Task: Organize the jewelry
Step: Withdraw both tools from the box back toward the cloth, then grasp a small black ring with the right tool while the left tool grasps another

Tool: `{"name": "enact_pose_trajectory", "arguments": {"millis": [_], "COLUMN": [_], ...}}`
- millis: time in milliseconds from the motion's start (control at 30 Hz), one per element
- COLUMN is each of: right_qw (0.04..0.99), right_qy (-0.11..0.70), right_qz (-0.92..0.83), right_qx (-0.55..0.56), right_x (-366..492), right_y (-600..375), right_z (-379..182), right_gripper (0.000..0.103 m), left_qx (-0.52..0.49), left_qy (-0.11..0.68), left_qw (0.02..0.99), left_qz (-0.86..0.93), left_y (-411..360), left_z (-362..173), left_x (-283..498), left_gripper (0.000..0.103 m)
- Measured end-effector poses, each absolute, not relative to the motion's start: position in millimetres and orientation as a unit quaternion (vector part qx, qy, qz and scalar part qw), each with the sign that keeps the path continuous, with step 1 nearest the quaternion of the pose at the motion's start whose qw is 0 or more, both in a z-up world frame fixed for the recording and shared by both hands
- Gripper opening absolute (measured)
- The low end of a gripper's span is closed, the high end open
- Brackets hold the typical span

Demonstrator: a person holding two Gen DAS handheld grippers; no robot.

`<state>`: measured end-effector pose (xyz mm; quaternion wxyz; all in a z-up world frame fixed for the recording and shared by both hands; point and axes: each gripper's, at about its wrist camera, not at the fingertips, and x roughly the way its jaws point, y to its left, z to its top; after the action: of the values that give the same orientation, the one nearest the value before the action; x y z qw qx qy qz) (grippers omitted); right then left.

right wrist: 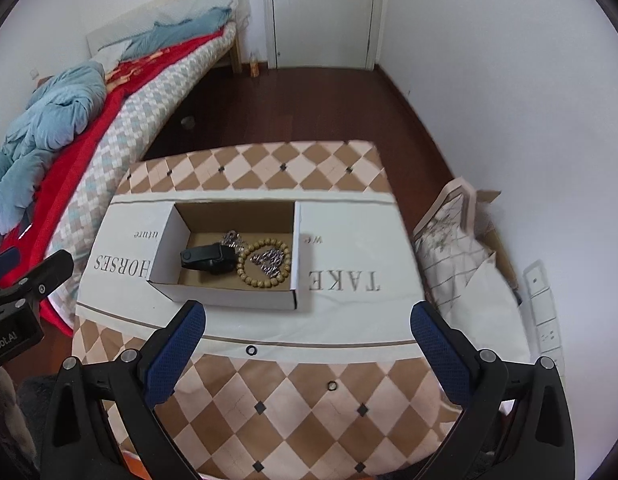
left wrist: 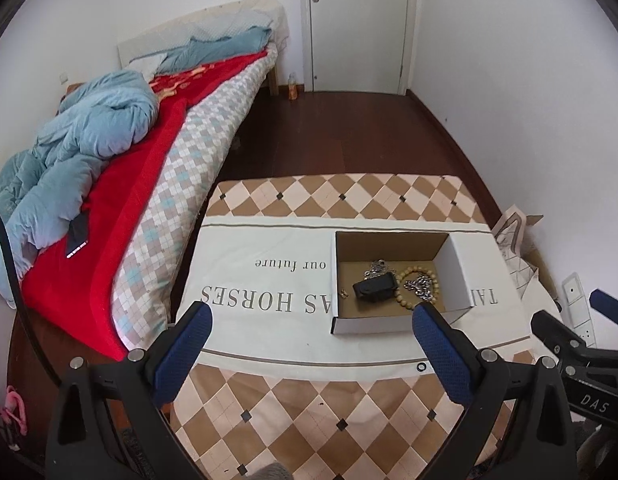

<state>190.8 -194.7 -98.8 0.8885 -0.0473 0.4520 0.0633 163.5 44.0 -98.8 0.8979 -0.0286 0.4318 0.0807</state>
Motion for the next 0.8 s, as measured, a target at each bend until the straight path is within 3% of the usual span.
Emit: {"name": "enact_pose_trajectory", "arguments": {"millis": [233, 400, 433, 500, 533, 667, 800], "right_qw": [0.904, 0.896, 0.889, 0.871, 0.864, 0.847, 0.843], "right_qy": [0.418, 0.440, 0.454, 0.488, 0.501, 0.529, 0.533], "right_qz": [0.087, 0.065, 0.062, 0.055, 0.056, 0.063, 0.067], "right_qx": [-0.028, -0.017, -0.016, -0.020, -0.015, -0.008, -0.018], "right_x": [163.0, 158.8, 160.4, 164.5, 165.7, 169.4, 171.7], "right_y": [-203.9, -223.8, -229.2, -237.5, -240.8, -246.8, -241.0], "right_z": [-75.6, -110.4, -127.6, -168.9, -185.2, -249.3, -276.6], "right_gripper": [0.103, 0.102, 0.100, 0.068, 0.064, 0.063, 0.063], "left_qx": [-0.035, -0.006, 0.002, 0.021, 0.025, 0.027, 0.044], "left_qy": [0.417, 0.414, 0.416, 0.421, 0.429, 0.469, 0.491], "left_qw": [0.904, 0.900, 0.897, 0.890, 0.885, 0.864, 0.852], "left_qz": [0.085, 0.138, 0.150, 0.174, 0.178, 0.181, 0.178], "left_y": [37.5, 31.6, 30.3, 27.4, 26.7, 21.9, 16.6], "left_z": [-81.4, -99.8, -107.4, -130.6, -140.1, -182.5, -205.8], "left_x": [142.3, 137.3, 137.1, 138.6, 139.2, 146.6, 153.0], "left_gripper": [0.102, 0.102, 0.102, 0.102, 0.102, 0.102, 0.102]}}
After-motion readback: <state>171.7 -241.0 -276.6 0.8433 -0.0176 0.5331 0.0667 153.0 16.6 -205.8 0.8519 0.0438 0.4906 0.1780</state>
